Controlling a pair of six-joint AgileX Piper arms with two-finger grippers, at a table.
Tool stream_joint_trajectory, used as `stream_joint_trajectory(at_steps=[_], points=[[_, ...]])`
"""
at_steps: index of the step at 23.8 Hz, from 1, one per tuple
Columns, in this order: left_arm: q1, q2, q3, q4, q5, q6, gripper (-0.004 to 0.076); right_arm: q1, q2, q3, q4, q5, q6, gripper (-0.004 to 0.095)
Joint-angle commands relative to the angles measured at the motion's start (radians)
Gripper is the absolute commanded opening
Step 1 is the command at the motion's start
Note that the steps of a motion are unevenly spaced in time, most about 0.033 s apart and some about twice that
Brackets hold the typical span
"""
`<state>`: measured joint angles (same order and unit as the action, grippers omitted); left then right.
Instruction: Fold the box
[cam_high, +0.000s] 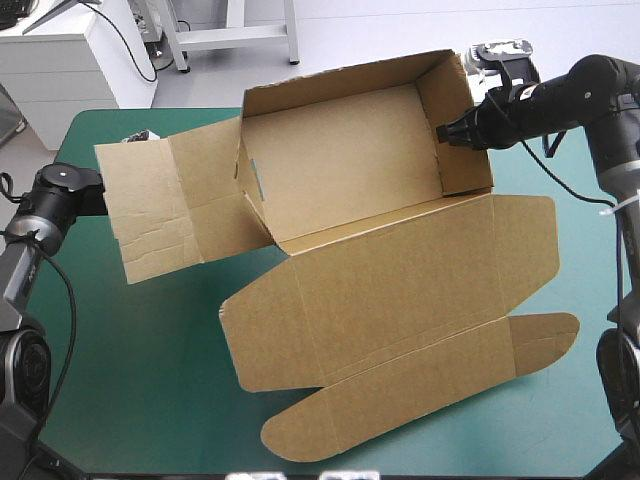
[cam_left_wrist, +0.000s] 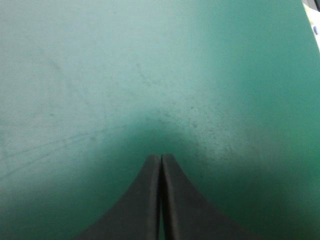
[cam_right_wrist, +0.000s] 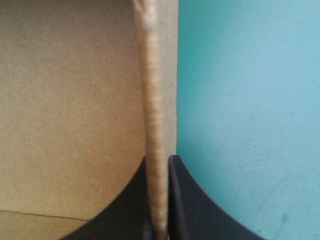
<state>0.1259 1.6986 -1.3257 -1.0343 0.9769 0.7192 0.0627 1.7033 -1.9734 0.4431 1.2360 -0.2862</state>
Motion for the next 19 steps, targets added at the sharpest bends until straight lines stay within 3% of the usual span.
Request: stream_joint_trajectory(at_steps=[1,3,5,11,19], points=[[-0.066,-0.096,-0.025,-0.1,0.001,-0.019,-0.0008,-0.007,-0.031,-0.037,-0.047,-0.062,0.03,-0.0019],[-0.14,-0.158,-0.025,-0.122,-0.046,-0.019,-0.0008,-0.007,-0.029,-0.037,-0.156,-0.063,0.075,-0.0019],[-0.181,-0.189,-0.025,-0.172,-0.052,-0.019,-0.0008,-0.007,-0.029,-0.037,-0.193,-0.063,0.097,-0.0019],[-0.261,-0.193,-0.025,-0.235,-0.091,-0.019,-0.0008,-0.007,-0.029,-0.037,-0.193,-0.056,0.117,-0.0019],[-0.263,-0.193,-0.027,-0.29,-0.066,-0.015,-0.0008,0.002,-0.029,-0.037,-0.196,-0.054,0.122,-0.0019]])
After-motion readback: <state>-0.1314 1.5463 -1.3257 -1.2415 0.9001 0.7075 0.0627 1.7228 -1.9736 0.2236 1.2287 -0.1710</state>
